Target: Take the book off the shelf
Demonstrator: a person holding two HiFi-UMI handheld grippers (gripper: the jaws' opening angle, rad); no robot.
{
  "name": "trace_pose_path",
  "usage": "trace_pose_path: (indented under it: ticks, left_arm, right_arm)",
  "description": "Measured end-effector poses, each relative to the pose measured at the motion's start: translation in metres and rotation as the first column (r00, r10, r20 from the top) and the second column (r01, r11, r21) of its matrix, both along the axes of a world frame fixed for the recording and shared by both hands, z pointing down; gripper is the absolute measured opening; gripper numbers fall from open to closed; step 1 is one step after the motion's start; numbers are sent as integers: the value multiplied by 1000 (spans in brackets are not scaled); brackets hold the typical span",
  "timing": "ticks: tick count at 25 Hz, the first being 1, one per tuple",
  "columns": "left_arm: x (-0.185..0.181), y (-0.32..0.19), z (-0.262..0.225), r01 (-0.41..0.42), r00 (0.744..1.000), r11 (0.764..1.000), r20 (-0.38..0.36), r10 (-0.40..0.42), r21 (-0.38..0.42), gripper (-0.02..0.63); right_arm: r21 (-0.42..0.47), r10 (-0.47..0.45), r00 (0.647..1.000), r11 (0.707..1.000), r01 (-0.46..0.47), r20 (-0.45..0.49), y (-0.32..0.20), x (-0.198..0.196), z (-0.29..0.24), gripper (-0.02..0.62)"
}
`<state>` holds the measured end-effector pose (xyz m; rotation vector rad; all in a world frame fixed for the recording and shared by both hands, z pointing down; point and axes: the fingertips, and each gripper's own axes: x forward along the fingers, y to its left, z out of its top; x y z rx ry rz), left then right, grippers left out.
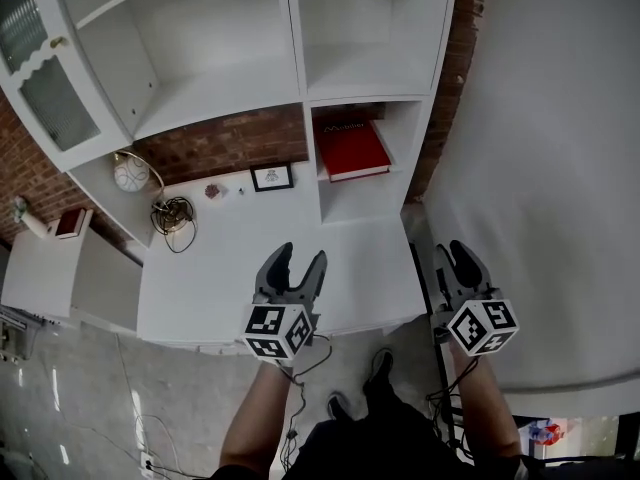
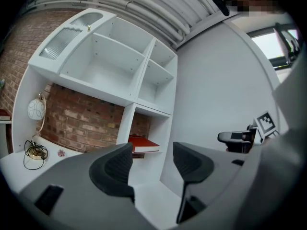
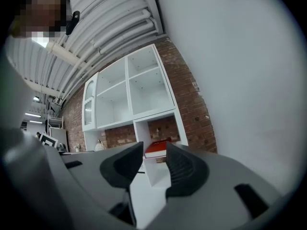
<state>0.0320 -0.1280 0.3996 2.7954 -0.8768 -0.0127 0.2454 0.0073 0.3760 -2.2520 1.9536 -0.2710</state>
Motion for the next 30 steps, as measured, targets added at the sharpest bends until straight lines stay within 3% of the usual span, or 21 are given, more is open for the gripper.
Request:
trace_pose_path:
  ticks: [6,10,15,18,22,26,30]
  left_arm:
    - [40,-36,12,10,1000,996,-23,-12,-90,261]
    - [72,-65,20,43,999,993,6,-43,-111,261]
    - [88,-87,34,111,993,986,54,-105,-127,261]
    - [79,-92,44,165,985,976,82,-155,-141,260]
    - [53,-104,52,241,965,962,133,-224,-129,260]
    - [18,-120,54,293,948,951,160,-275,-101,261]
    - [-15,-136,52,323,939,941,156,-307,-98,261]
  right_arm:
    - [21,-62,995,998,61,79,-57,37,16,141]
    - [43,-125,982,992,120,141,-100,66,21,140]
    - [39,-217,928,976,216,304,-148,79,52,140]
    - [41,-254,862,964,263,439,-175,77,75,140]
    - [83,-274,722,954,289,635,-216,70,96,149]
    - [117,-241,567,962,246,788,-251,64,117,197]
    - [108,-189,474,975,193,860,-280,58,133,246]
